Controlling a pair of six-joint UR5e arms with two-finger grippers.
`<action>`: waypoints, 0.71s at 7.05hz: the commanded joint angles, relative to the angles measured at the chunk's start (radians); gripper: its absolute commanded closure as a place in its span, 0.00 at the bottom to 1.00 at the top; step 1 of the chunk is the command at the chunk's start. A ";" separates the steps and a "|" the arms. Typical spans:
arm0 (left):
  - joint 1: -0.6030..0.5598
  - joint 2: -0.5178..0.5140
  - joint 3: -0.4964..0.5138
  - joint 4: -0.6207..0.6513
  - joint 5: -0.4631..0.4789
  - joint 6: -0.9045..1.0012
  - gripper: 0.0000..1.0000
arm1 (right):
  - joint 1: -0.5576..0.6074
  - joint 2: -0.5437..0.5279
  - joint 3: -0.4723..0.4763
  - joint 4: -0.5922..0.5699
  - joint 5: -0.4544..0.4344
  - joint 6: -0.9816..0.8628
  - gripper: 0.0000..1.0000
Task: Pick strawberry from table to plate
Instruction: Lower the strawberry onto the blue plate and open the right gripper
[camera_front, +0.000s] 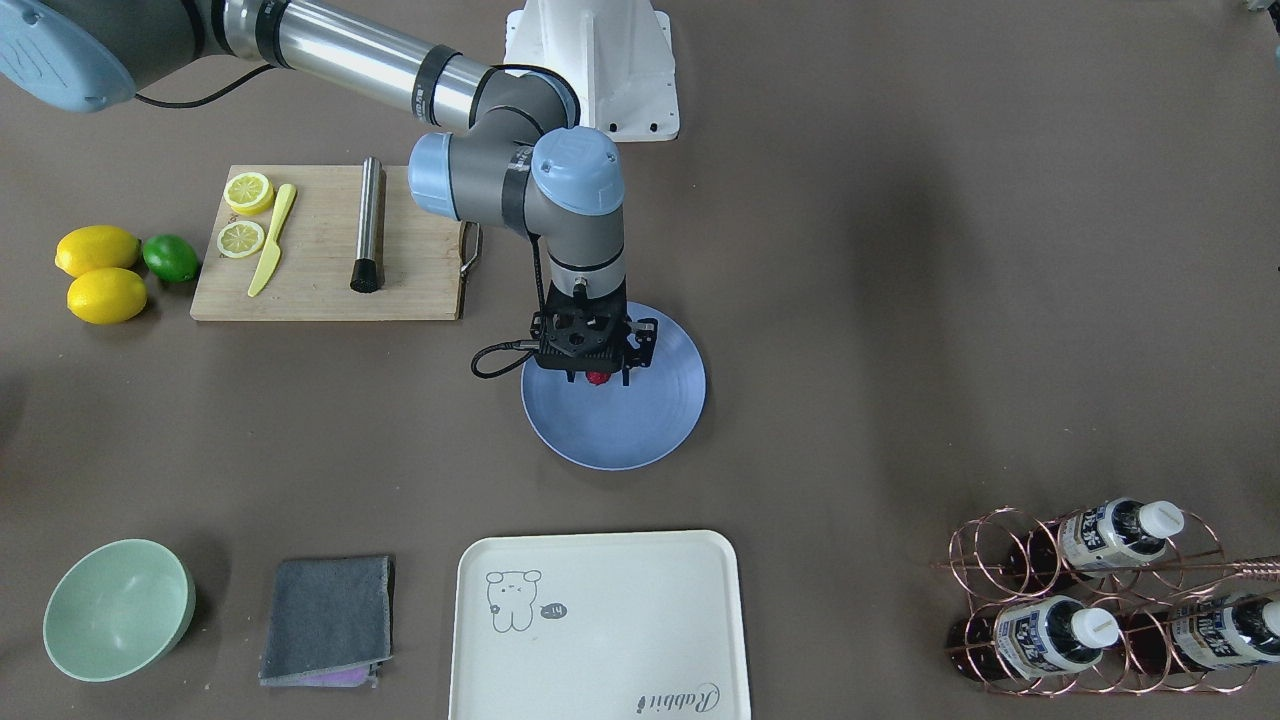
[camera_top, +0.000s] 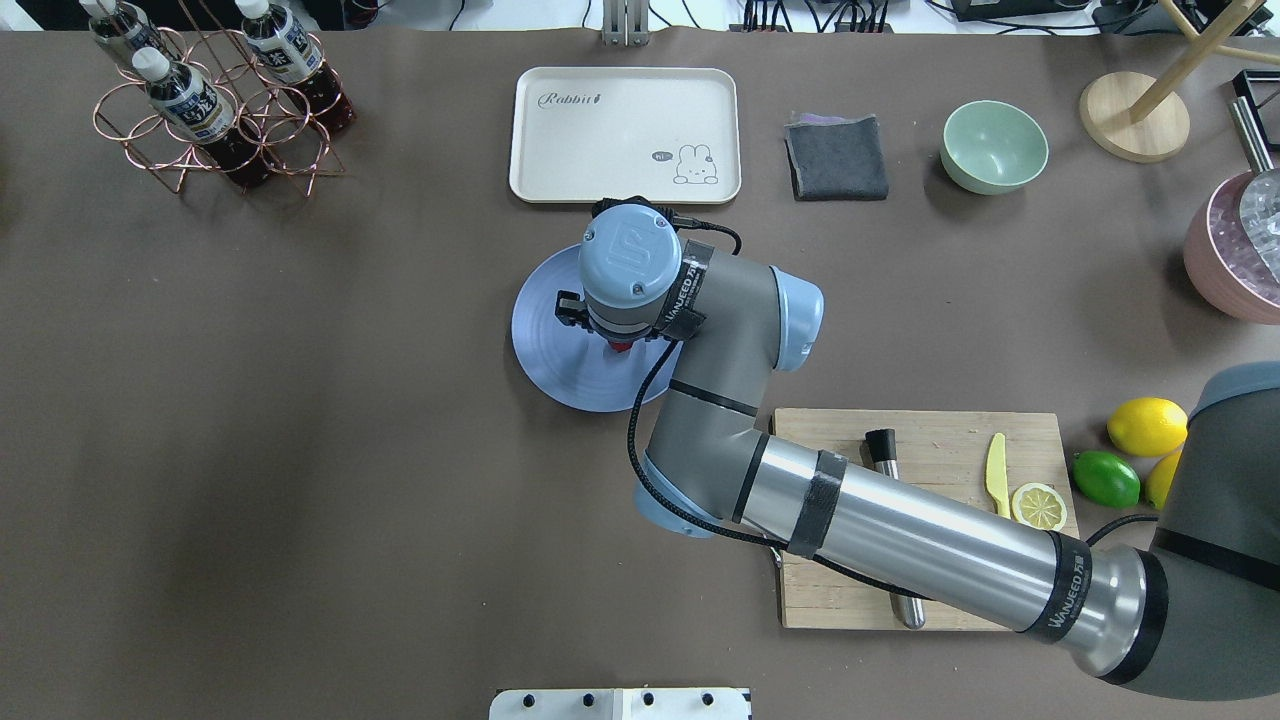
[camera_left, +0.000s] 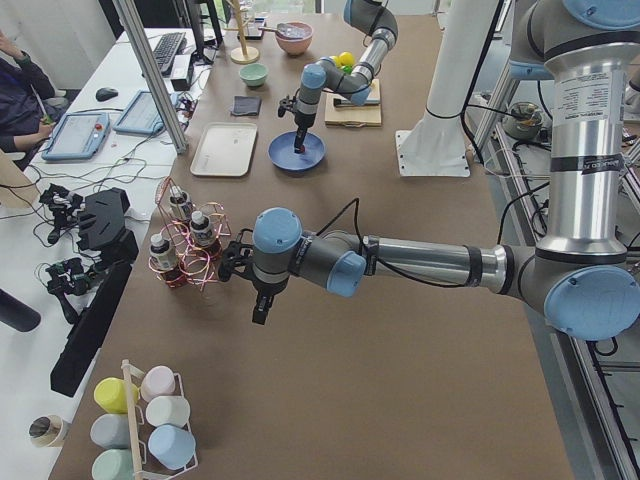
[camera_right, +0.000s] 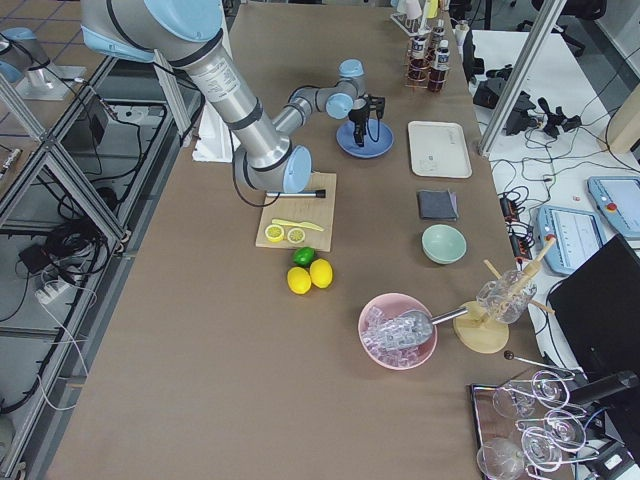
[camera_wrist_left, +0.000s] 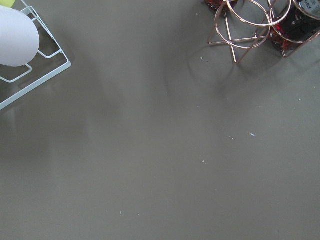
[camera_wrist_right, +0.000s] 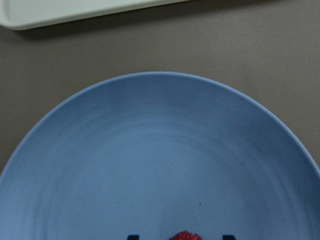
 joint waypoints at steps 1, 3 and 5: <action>-0.004 0.000 -0.001 0.006 -0.001 0.000 0.02 | 0.037 0.007 0.013 0.000 0.014 -0.030 0.00; -0.027 0.000 0.007 0.021 -0.007 0.002 0.03 | 0.155 -0.017 0.050 -0.026 0.147 -0.129 0.00; -0.028 -0.003 0.009 0.046 -0.025 0.002 0.03 | 0.322 -0.177 0.235 -0.141 0.288 -0.388 0.00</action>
